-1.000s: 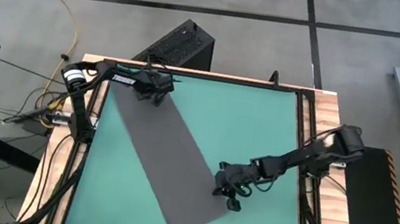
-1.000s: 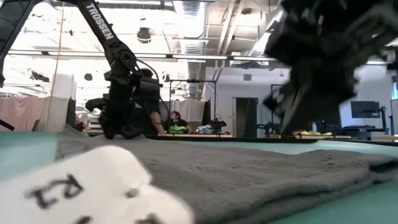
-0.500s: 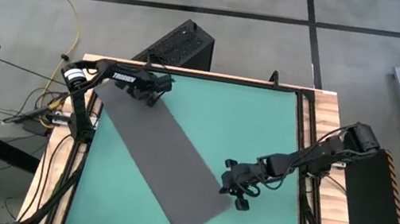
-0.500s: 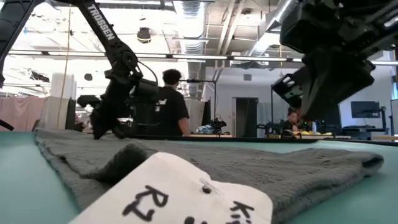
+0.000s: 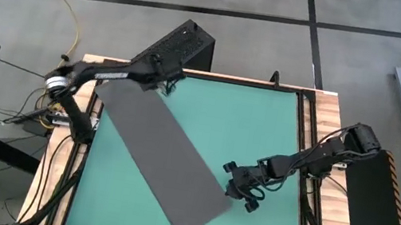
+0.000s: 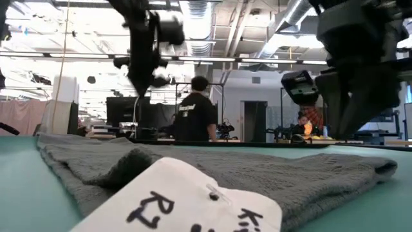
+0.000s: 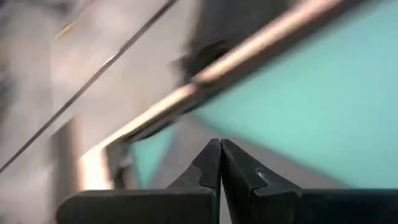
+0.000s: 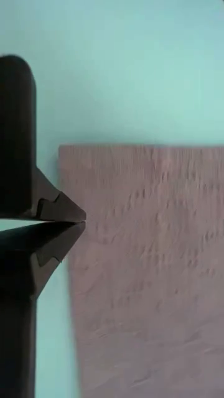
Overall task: Roll towel
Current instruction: Roll the gray towel
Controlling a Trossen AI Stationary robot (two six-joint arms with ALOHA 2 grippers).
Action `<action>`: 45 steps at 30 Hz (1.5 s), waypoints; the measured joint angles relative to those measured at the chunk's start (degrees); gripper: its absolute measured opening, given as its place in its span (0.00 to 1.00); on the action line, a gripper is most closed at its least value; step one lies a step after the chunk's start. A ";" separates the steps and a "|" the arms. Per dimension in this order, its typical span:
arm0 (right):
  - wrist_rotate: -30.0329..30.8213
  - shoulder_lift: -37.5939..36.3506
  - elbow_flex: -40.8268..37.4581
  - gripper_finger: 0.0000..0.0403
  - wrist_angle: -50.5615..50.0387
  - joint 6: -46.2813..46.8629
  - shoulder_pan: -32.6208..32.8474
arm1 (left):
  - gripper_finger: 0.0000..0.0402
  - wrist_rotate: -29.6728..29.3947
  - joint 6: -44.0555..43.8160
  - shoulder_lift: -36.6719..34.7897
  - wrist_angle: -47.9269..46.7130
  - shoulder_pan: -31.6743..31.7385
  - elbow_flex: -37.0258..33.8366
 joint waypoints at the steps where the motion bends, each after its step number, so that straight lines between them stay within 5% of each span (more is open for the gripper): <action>1: 0.04 -0.03 0.00 0.12 0.15 -1.28 0.56 | 0.00 3.00 0.82 -2.07 1.17 -3.12 -0.23; 6: 7.79 -0.04 0.00 0.25 0.31 -6.50 5.68 | 0.00 14.58 0.56 -8.62 10.66 -24.40 -2.90; 12: 20.04 -0.04 0.00 0.41 0.20 -16.24 12.87 | 0.00 8.93 -3.03 -2.76 26.83 -49.60 -4.55; 17: 24.36 -0.04 0.02 0.48 0.04 -18.10 15.84 | 0.02 4.23 10.30 7.75 43.33 -60.53 -2.75; 21: 26.57 -0.04 0.02 0.50 -2.34 -18.27 16.87 | 0.11 4.27 11.20 16.12 41.09 -62.56 3.11; 28: 28.67 0.48 0.02 0.49 -6.13 -19.18 16.89 | 0.33 14.55 14.61 27.98 30.19 -62.74 17.42; 34: 28.69 4.37 0.04 0.49 -5.56 -20.33 16.38 | 0.44 15.37 15.39 31.03 15.26 -63.92 29.28; 45: 30.81 9.06 0.20 0.49 0.01 -20.18 17.19 | 0.44 22.92 12.06 32.75 11.54 -64.73 27.76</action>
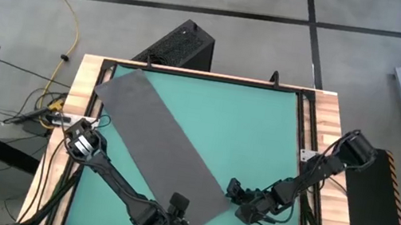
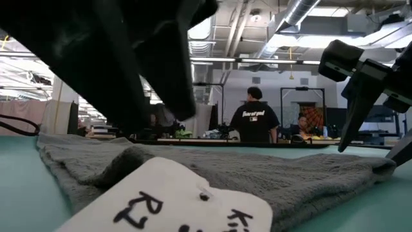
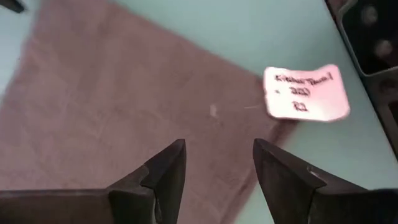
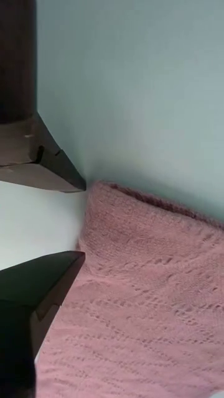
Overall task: Roll towel
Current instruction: Roll the gray towel
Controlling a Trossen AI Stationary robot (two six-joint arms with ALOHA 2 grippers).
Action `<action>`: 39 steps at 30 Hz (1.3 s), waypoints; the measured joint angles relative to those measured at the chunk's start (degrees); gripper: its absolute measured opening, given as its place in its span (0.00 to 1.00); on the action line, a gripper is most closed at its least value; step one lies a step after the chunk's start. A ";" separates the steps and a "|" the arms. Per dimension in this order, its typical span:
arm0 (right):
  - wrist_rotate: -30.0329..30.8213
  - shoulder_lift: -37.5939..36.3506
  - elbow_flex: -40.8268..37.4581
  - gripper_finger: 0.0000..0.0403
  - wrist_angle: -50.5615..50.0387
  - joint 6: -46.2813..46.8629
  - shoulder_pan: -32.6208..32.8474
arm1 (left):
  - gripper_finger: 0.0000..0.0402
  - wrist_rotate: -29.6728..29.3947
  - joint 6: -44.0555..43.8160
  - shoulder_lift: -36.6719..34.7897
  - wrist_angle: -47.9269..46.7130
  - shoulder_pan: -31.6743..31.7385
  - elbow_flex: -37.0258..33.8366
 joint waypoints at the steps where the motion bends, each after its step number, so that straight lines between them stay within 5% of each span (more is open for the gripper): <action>1: 0.45 -0.02 0.00 0.49 -0.01 0.00 0.20 | 0.44 0.04 0.11 0.17 0.81 -0.07 0.02; 28: -0.32 0.11 -0.13 0.48 3.07 5.04 3.06 | 0.43 7.62 3.07 1.69 8.96 -1.57 -5.97; 39: -3.91 0.11 -0.17 0.30 3.08 5.16 3.09 | 0.05 5.77 1.89 1.93 8.53 -0.69 -6.01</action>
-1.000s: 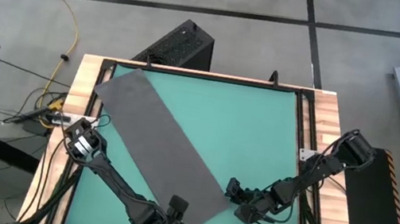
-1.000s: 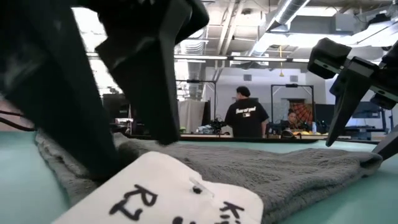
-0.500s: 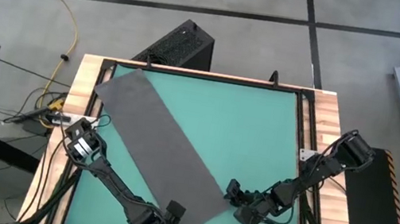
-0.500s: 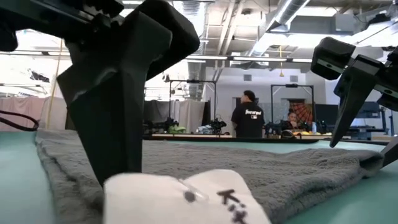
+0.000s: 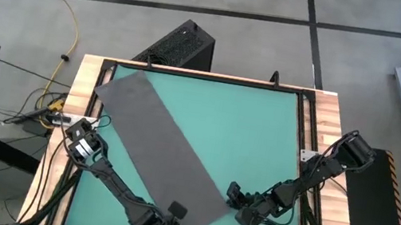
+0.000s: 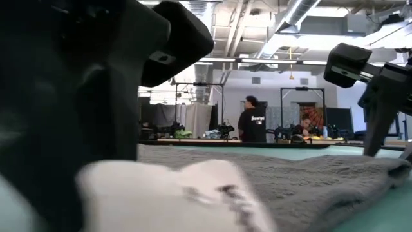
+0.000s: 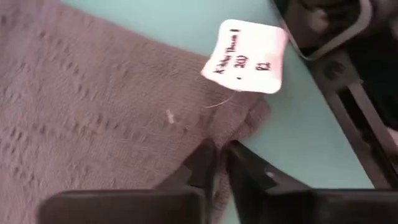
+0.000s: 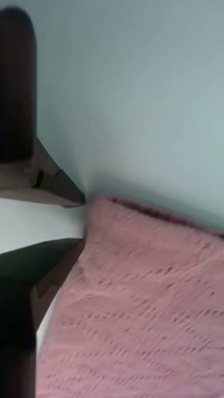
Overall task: Roll towel
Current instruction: Roll the gray towel
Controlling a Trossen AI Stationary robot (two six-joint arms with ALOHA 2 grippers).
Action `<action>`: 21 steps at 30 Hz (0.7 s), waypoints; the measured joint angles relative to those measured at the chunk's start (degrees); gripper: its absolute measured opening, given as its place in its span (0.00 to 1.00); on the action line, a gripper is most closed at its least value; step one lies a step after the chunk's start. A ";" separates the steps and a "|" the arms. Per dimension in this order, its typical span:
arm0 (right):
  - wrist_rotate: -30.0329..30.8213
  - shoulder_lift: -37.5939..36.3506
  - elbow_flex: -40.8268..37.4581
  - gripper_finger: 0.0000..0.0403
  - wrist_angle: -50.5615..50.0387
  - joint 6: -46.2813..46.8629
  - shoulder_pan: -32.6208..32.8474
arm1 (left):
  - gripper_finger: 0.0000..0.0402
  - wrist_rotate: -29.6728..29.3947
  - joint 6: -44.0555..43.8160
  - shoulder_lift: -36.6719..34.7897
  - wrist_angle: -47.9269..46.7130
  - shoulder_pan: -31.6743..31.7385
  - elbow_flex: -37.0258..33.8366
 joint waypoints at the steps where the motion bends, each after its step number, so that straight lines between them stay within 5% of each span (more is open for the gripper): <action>1: -0.55 0.00 0.00 0.27 0.02 0.01 0.00 | 0.03 -0.24 -1.07 0.02 0.00 0.18 0.00; 6: -1.99 0.00 -0.09 0.16 1.76 4.39 0.02 | 0.01 -2.23 -6.40 0.03 0.00 0.67 -0.09; 16: -2.17 0.11 0.02 0.15 3.25 7.50 0.83 | 0.00 -5.08 -11.25 -1.22 -2.75 -0.30 -0.17; 21: -2.30 -0.09 1.70 0.06 2.11 10.72 0.16 | 0.00 -8.21 -12.93 -3.47 -2.56 -1.15 -0.23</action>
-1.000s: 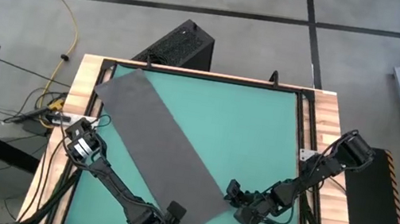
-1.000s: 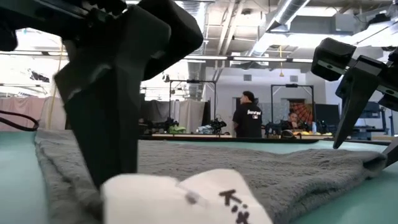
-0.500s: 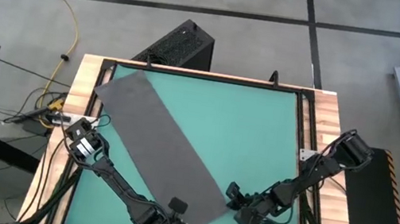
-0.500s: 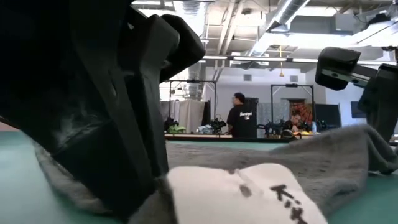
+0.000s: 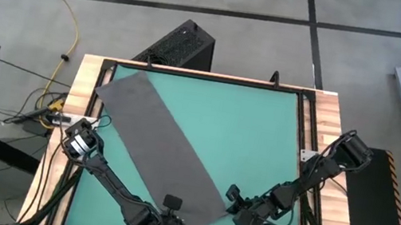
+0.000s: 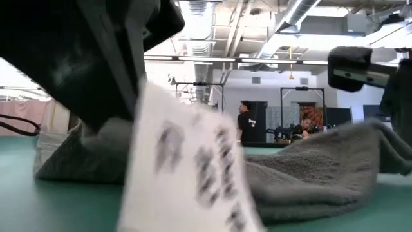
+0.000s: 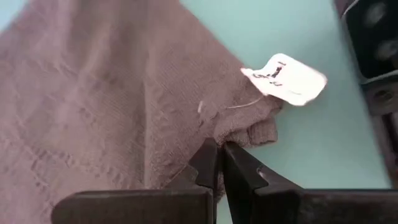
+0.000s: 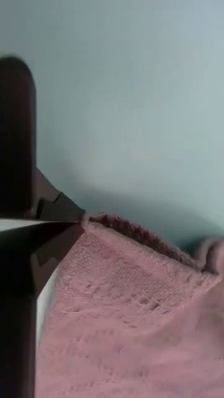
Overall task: Roll towel
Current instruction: Roll the gray towel
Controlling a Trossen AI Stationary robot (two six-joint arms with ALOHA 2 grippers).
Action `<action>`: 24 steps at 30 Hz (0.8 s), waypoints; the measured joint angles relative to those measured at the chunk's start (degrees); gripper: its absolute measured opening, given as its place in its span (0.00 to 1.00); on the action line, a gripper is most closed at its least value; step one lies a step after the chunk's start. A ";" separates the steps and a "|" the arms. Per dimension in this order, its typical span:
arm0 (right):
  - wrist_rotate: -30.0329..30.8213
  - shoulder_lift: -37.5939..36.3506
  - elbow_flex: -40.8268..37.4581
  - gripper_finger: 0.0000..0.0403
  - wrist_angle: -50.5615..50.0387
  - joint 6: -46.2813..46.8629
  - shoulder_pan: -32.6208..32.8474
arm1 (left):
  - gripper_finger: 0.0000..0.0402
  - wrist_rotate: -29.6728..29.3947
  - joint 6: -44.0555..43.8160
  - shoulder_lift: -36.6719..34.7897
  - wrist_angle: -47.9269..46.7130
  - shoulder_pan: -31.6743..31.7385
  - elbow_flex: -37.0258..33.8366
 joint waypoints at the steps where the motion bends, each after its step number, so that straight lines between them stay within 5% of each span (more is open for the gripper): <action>1: -0.02 -0.32 0.43 0.04 -0.20 0.14 -0.30 | 0.00 -0.05 -0.76 -0.16 0.25 -0.06 0.03; 6: -2.49 -1.70 3.11 0.03 -3.83 2.39 -1.62 | 0.00 -1.12 -4.31 -0.16 0.99 -0.87 0.03; 11: -11.95 -5.51 6.22 0.02 -15.11 8.44 -4.64 | 0.00 -5.81 -8.26 -1.89 0.52 -2.71 0.03; 17: -20.79 -8.11 6.43 0.02 -16.48 16.53 -9.66 | 0.00 -8.15 -15.86 -3.07 1.08 -4.47 -0.25; 24: -23.48 -8.11 6.41 0.02 -16.00 23.09 -14.48 | 0.00 -16.36 -29.91 -3.04 14.42 -9.16 -7.38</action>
